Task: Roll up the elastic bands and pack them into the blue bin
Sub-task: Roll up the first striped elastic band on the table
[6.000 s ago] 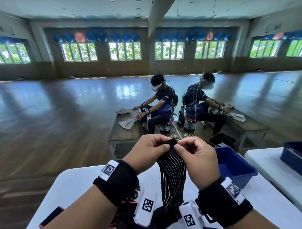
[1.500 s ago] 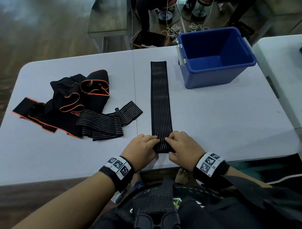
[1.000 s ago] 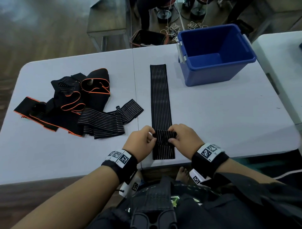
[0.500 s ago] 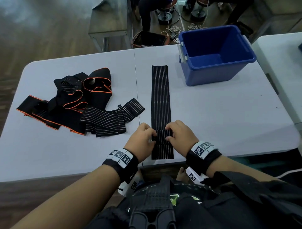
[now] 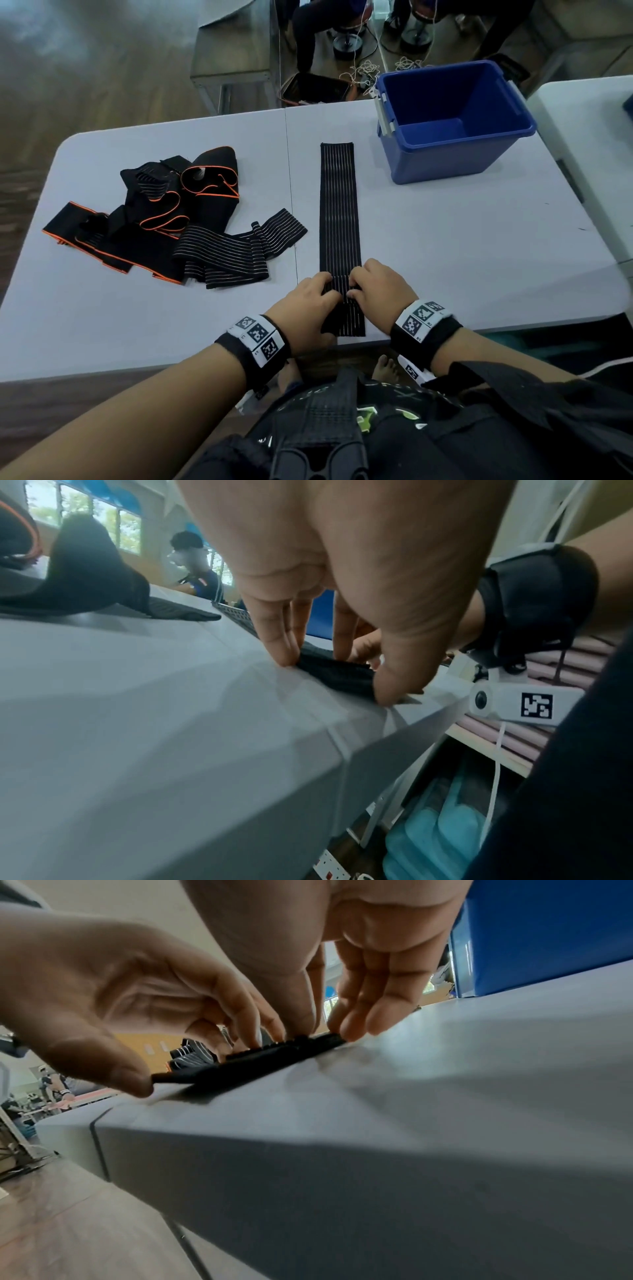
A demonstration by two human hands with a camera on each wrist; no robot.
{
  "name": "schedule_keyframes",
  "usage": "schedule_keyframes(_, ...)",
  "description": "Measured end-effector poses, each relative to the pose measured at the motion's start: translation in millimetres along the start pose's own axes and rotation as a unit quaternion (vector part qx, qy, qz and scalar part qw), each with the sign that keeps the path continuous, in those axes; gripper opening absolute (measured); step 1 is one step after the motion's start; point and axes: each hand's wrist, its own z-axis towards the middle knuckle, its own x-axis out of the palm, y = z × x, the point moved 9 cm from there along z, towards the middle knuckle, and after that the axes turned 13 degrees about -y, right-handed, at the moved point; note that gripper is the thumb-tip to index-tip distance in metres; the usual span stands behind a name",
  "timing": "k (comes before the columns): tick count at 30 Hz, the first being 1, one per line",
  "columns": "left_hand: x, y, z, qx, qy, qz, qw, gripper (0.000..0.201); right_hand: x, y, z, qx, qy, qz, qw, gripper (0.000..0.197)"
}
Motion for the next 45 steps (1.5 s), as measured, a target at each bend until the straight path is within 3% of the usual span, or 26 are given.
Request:
schedule_keyframes(3,-3,-2,-5,0.007,-0.011,0.003,1.000,0.052,4,-2,-2,0.012,0.017,-0.011,1.000,0.023)
schedule_keyframes(5,-8,-2,-5,0.009,-0.043,-0.021,0.999,0.031,3,-2,-4,0.018,0.028,-0.003,0.999,0.037)
schedule_keyframes(9,-19,14,3,-0.070,-0.111,-0.111,0.985,0.014,-2,-10,-12,0.049,0.052,0.062,0.996,0.057)
schedule_keyframes(12,-24,32,5,-0.150,-0.149,-0.164,0.964,0.015,-3,-14,-16,0.041,0.058,0.058,0.996,0.038)
schedule_keyframes(15,-23,36,9,-0.176,-0.143,-0.172,0.959,0.016,-7,-13,-11,0.054,0.030,0.054,0.997,0.024)
schedule_keyframes(21,-20,24,19,-0.092,-0.115,-0.127,0.981,0.010,-7,-13,-2,0.102,0.021,0.034,0.994,0.019)
schedule_keyframes(24,-18,19,19,-0.059,-0.103,-0.096,0.988,0.019,-8,-11,2,0.102,0.037,0.022,0.994,0.015)
schedule_keyframes(28,-14,16,17,-0.031,-0.078,-0.070,0.994,0.050,-8,-4,4,0.069,0.020,0.014,0.997,0.010)
schedule_keyframes(31,-15,12,17,-0.011,-0.084,-0.057,0.995,0.041,-4,6,4,0.009,0.013,-0.029,0.999,0.010)
schedule_keyframes(35,-19,14,15,-0.014,-0.119,-0.076,0.990,0.034,-2,11,0,0.007,0.045,-0.042,0.998,0.026)
schedule_keyframes(39,-30,22,17,-0.045,-0.138,-0.113,0.983,0.033,-7,4,-2,0.014,0.086,-0.009,0.996,0.052)
schedule_keyframes(42,-33,36,18,-0.112,-0.139,-0.170,0.969,0.027,-5,-3,0,0.028,0.090,-0.005,0.996,0.042)
schedule_keyframes(45,-25,49,16,-0.175,-0.127,-0.230,0.949,0.039,-2,-11,2,0.078,0.073,0.031,0.994,0.030)
